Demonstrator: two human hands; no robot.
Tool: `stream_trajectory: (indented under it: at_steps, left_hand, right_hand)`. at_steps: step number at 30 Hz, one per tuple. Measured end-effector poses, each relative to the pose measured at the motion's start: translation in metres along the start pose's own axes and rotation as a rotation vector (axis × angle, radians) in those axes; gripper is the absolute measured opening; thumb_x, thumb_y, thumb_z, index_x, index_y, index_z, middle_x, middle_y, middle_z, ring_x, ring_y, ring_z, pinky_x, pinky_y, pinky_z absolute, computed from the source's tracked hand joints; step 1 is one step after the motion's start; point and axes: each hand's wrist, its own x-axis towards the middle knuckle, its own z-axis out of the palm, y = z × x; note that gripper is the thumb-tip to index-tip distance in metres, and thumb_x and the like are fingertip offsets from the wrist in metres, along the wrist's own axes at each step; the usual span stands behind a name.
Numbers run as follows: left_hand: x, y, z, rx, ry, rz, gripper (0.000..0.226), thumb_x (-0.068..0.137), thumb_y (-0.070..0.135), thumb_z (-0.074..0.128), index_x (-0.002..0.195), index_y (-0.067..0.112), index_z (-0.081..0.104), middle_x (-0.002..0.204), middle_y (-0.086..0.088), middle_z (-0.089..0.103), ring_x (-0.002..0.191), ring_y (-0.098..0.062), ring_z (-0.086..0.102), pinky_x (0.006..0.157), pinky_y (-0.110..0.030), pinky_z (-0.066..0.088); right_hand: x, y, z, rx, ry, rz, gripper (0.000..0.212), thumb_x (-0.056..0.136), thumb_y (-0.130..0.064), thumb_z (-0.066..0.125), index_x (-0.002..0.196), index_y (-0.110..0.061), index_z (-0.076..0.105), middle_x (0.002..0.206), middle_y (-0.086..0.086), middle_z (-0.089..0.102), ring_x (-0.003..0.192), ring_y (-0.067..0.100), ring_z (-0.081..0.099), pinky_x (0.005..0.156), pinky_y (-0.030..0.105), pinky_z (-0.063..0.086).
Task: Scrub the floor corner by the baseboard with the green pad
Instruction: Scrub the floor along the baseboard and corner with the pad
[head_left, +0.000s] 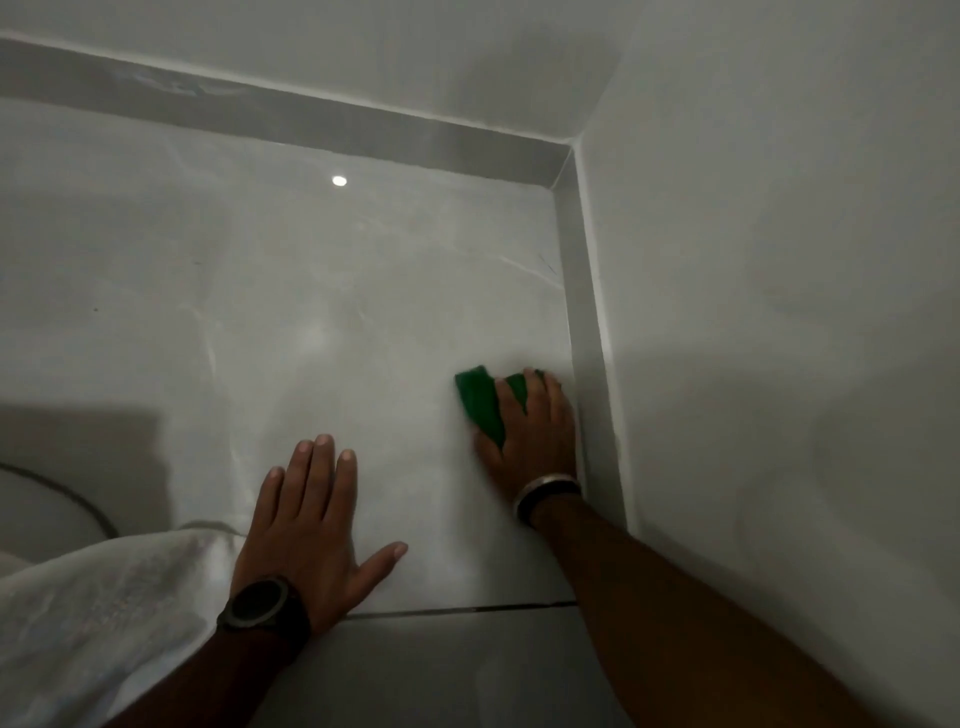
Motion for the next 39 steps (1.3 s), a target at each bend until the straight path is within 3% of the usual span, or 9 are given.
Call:
stream_trajectory:
  at_steps: [6,13,19,26,29,33,39]
  left_hand:
    - [-0.001,-0.001,0.000,0.001,0.005,0.006,0.109,0.085,0.081,0.043,0.157,0.000,0.030,0.166,-0.027,0.022,0.155,-0.043,0.016,0.122,-0.060,0.018]
    - [-0.001,-0.001,-0.001,0.006,-0.025,0.004,0.110,0.086,0.083,0.038,0.157,0.000,0.028,0.166,-0.027,0.022,0.154,-0.043,0.016,0.121,-0.060,0.019]
    - [-0.002,0.000,-0.005,0.002,-0.024,-0.008,0.110,0.087,0.085,0.031,0.159,0.002,0.025,0.167,-0.025,0.021,0.155,-0.041,0.015,0.122,-0.058,0.019]
    - [-0.003,0.000,-0.005,-0.031,-0.068,-0.030,0.115,0.084,0.089,0.023,0.160,0.003,0.021,0.168,-0.024,0.017,0.156,-0.039,0.012,0.124,-0.056,0.015]
    - [-0.006,0.001,-0.012,-0.022,-0.098,-0.001,0.120,0.080,0.093,0.024,0.161,0.005,0.020,0.169,-0.021,0.017,0.156,-0.038,0.014,0.123,-0.052,0.011]
    - [-0.036,0.014,-0.052,-0.041,-0.093,0.040,0.116,0.081,0.093,0.037,0.156,0.004,0.032,0.161,-0.021,0.038,0.148,-0.039,0.037,0.116,-0.049,0.015]
    - [-0.122,0.046,-0.178,-0.073,-0.102,0.002,0.106,0.087,0.085,0.033,0.157,0.005,0.031,0.163,-0.020,0.034,0.150,-0.035,0.032,0.117,-0.047,0.017]
  right_hand:
    - [-0.004,0.012,-0.005,-0.020,0.015,0.055,0.069,0.081,-0.051,0.043,0.137,-0.011,0.050,0.146,0.023,0.040,0.137,0.045,0.028,0.114,0.055,0.023]
    - [-0.140,0.010,0.003,0.020,-0.008,0.054,0.076,0.073,-0.048,0.057,0.139,-0.013,0.049,0.151,0.020,0.034,0.141,0.044,0.023,0.114,0.054,0.021]
    - [-0.216,0.013,0.014,0.024,-0.009,0.029,0.076,0.068,-0.045,0.061,0.137,-0.014,0.052,0.147,0.018,0.040,0.138,0.043,0.030,0.109,0.051,0.026]
    - [-0.225,0.012,0.012,0.051,0.046,0.004,0.058,0.081,-0.040,0.048,0.130,-0.013,0.061,0.142,0.017,0.050,0.134,0.040,0.037,0.106,0.049,0.029]
    - [-0.226,0.014,0.009,0.079,0.064,-0.041,0.054,0.081,-0.035,0.047,0.130,-0.016,0.061,0.144,0.008,0.048,0.134,0.035,0.039,0.105,0.048,0.029]
    - [-0.227,0.002,-0.028,0.134,0.062,-0.023,0.053,0.080,-0.031,0.046,0.132,-0.024,0.048,0.143,0.005,0.051,0.132,0.030,0.042,0.102,0.050,0.033]
    - [-0.243,-0.048,-0.165,0.211,0.001,-0.064,0.053,0.084,-0.037,0.045,0.136,-0.026,0.045,0.146,0.009,0.047,0.135,0.030,0.037,0.106,0.047,0.028]
